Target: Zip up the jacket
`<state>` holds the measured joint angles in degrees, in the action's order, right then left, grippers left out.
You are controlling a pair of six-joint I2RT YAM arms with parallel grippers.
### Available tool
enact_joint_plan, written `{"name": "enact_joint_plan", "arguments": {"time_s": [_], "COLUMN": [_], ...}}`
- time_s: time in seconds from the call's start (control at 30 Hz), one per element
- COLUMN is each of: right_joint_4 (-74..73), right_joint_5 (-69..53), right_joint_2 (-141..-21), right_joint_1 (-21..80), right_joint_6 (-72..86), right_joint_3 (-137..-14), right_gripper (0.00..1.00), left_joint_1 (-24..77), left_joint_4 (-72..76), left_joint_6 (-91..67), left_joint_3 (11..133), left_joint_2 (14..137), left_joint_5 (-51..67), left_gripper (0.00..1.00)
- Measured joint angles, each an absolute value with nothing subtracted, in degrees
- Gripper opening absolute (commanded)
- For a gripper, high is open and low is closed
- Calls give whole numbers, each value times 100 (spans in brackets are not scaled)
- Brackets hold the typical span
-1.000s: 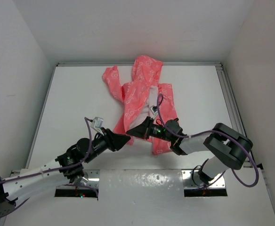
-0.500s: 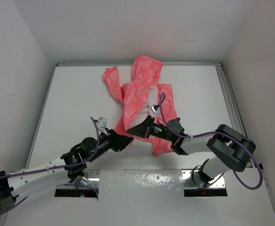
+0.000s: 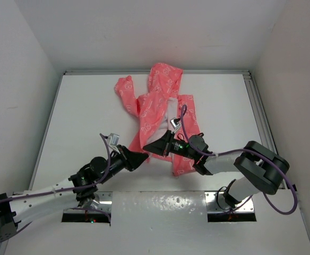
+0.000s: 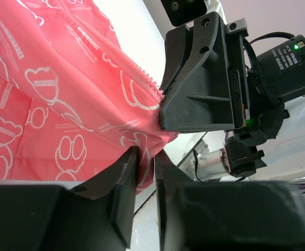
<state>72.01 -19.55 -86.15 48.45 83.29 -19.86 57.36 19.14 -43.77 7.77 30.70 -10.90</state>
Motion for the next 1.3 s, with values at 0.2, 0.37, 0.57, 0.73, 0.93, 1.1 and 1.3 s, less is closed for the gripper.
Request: {"name": "enact_joint_plan", "arguments": {"time_s": [0.2,0.37,0.57,0.73,0.93,1.1,1.3], "right_joint_4": [7203,7203,7205,7210,7203,7207,7135], "right_joint_5": [-1955,-1957,-1957,-1955,-1957,-1957,-1835], "right_joint_2": [-8635,-8635,-8709,-8807,-8816,-8814,-8318], "right_joint_1": [4842,4812,4805,4805,4803,4770,4753], "right_joint_6": [8364,8372,8407,8429,8425,8425,8156], "right_joint_3": [-1984,-1984,-1984,-1984,-1977,-1968,-1702], "right_gripper": [0,0,0,0,0,0,42], "left_joint_1": [5736,5736,5736,5736,5736,5736,5736], "left_joint_4": [1911,1903,1907,1959,2104,2097,2029], "left_joint_6": [-4348,-4342,-4298,-4222,-4200,-4185,-4276], "left_joint_3": [777,773,773,773,773,773,773], "left_joint_2": [3065,2941,2926,3083,3203,3175,3072], "left_joint_5": [-1090,-1107,-1142,-1096,-1024,-1035,-1310], "left_gripper": [25,23,15,15,0,0,0]}}
